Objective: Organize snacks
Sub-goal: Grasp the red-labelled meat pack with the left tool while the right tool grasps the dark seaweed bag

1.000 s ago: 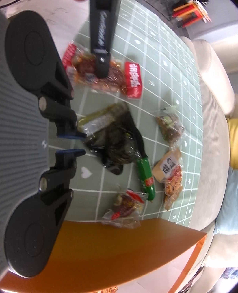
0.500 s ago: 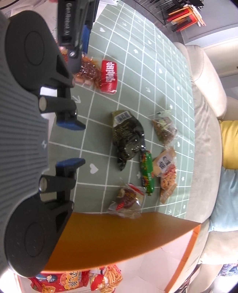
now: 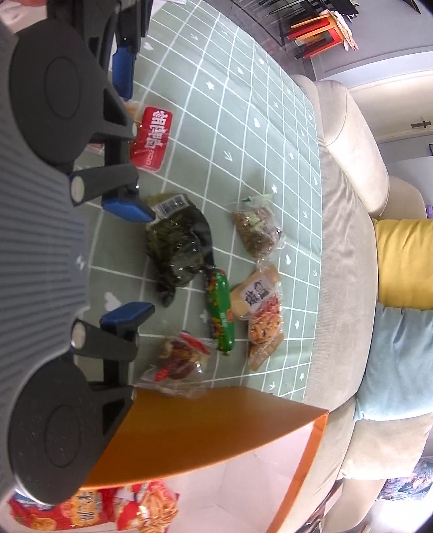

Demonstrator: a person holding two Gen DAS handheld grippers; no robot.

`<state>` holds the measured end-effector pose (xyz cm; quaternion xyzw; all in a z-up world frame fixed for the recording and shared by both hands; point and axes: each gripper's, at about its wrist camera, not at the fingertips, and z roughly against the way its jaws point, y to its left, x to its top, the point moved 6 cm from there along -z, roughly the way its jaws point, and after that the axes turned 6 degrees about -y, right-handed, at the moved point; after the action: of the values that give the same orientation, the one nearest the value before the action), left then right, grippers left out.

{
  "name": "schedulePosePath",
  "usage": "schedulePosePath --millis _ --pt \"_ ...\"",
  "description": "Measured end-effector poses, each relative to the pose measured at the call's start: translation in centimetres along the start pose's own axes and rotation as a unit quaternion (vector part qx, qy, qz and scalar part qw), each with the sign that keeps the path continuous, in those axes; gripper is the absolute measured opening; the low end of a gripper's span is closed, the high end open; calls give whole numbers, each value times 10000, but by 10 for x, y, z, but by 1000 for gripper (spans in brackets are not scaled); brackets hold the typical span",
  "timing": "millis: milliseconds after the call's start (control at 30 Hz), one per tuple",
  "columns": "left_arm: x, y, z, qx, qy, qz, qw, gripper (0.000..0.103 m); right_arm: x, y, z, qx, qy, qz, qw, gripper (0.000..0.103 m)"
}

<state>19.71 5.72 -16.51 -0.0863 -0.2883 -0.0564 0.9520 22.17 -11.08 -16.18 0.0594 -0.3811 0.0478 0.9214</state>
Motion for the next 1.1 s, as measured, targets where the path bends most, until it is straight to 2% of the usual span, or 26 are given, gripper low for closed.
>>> schedulePosePath --millis 100,233,333,467,667,867,1100 --pt "10 3 -6 157 -40 67 9998 44 9 -1 -10 -28 -20 21 10000 55" --pt "16 10 -12 189 -64 265 9995 44 24 -5 -12 18 -146 -116 9998 55" --pt "20 14 -14 226 -140 326 9991 44 32 -6 -11 168 -255 -246 9992 65" --pt "27 18 -19 258 -181 441 9985 44 32 -5 -29 0 -47 -91 9999 65" --pt "25 20 -21 180 -80 488 9986 50 20 -4 -55 105 301 -143 9994 65" --pt "20 10 -21 231 -22 172 9996 63 14 -2 -62 127 275 -110 9995 67" --pt "17 1 -23 295 -46 -127 9995 69 11 -3 -65 216 297 -52 9993 75"
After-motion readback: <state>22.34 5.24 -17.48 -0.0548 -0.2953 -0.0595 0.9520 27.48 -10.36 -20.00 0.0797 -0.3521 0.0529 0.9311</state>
